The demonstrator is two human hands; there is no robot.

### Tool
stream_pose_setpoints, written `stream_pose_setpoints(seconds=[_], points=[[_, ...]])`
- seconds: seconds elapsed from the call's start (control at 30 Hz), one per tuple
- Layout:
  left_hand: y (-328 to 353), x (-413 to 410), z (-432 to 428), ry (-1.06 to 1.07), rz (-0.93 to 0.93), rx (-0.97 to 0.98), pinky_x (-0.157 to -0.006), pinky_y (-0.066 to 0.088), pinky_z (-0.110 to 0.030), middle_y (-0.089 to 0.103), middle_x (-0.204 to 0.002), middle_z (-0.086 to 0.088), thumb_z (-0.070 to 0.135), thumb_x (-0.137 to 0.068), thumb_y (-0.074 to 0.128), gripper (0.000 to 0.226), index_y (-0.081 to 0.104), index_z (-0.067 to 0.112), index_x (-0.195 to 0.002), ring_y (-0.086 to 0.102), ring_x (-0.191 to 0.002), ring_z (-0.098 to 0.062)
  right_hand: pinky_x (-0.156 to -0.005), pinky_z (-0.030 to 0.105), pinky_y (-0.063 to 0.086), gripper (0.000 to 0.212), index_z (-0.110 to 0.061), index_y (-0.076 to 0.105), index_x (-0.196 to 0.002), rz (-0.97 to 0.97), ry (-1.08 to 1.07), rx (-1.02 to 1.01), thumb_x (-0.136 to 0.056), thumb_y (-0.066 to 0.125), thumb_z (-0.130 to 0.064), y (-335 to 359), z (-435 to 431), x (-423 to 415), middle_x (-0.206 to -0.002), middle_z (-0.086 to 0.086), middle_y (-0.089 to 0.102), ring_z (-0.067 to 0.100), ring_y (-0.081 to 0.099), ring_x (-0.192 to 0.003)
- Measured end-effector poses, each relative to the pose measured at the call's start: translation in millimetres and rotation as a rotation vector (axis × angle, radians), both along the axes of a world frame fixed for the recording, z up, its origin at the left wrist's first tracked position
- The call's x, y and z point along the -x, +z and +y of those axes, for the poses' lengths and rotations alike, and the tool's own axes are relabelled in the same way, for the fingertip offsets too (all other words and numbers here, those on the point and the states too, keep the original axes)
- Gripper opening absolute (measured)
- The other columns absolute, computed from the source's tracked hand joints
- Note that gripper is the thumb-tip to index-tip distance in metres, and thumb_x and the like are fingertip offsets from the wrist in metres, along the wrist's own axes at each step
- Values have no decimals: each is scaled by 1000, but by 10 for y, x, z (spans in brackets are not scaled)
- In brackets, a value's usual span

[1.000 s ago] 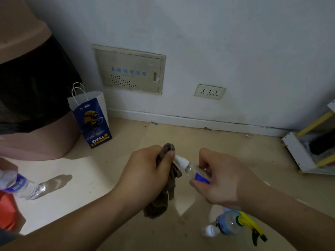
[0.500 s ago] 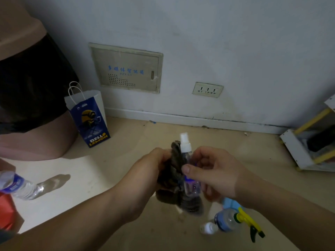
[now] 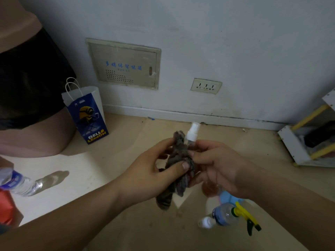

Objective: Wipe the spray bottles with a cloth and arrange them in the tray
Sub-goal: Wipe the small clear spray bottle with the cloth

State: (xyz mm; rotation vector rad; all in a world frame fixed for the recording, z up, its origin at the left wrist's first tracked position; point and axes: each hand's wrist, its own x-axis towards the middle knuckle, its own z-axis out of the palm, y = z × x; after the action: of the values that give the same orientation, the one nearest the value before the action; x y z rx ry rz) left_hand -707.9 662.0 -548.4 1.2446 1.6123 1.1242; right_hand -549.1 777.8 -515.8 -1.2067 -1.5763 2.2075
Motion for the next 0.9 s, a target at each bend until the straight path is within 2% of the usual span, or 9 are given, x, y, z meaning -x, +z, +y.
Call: stream_pose_setpoints(seconds=[0.07,0.13,0.3,0.4,0.53,0.6,0.7,0.83,0.9], points=[[-20,-96,-3,-12,-149,-33,-94,57,-23,72,-119,18,28,-98,68,44,54,47,-135,67,-112,0,-82,56,60,28,4,65,-120,87,15,86,-99,46,2,24,-30,25,-117,26,71,43,70,-105],[-3,-121,-4,30,-113,-70,-89,60,-28,74,-110,14,24,-101,64,38,55,41,-133,72,-102,-4,-80,54,59,28,2,69,-117,69,88,33,-101,51,-13,67,-51,29,-113,22,73,40,70,-104],[-50,-52,-17,-24,245,-133,-63,50,-25,68,-92,15,26,-95,67,39,54,40,-129,65,-77,-7,-50,36,51,67,-9,71,-79,-345,80,-596,-93,45,-70,113,67,18,-67,7,69,25,65,-53],[-134,-23,-30,-9,428,-189,-65,51,-28,66,-97,16,32,-92,68,42,53,40,-130,63,-80,-7,-49,34,40,70,-12,56,-61,-369,48,-591,-94,42,-72,97,157,-28,-52,8,53,23,47,-46],[-202,-35,21,-31,734,-250,-66,56,-39,65,-107,11,54,-94,59,49,50,33,-138,64,-84,-13,-48,30,32,62,-13,53,-64,-354,61,-594,-97,46,-65,6,123,-62,-53,6,41,20,36,-44],[-147,-106,87,-41,557,-212,-67,57,-37,69,-99,12,57,-98,56,37,56,35,-128,67,-82,-9,-47,29,25,54,-11,54,-72,-274,-4,-495,-101,47,-56,-14,124,-103,-53,6,38,18,31,-42],[34,-273,253,13,-32,36,-71,63,-36,76,-88,4,57,-99,54,36,70,25,-105,75,-77,-16,-49,29,20,48,-13,58,-72,-185,-77,-394,-104,47,-48,-43,151,-262,-54,5,36,16,26,-44],[146,-411,417,-194,-632,626,-95,56,-40,79,-111,-10,66,-87,61,58,80,18,-113,75,-102,-29,-47,27,26,44,-29,65,-67,-167,4,-516,-99,47,-54,-95,119,-590,-64,11,37,18,31,-49],[98,-517,448,-341,-733,688,-95,51,-39,75,-123,-15,65,-85,66,62,78,14,-118,70,-109,-31,-46,26,28,43,-29,62,-65,-169,30,-532,-93,47,-57,-96,100,-770,-65,10,36,17,31,-49]])
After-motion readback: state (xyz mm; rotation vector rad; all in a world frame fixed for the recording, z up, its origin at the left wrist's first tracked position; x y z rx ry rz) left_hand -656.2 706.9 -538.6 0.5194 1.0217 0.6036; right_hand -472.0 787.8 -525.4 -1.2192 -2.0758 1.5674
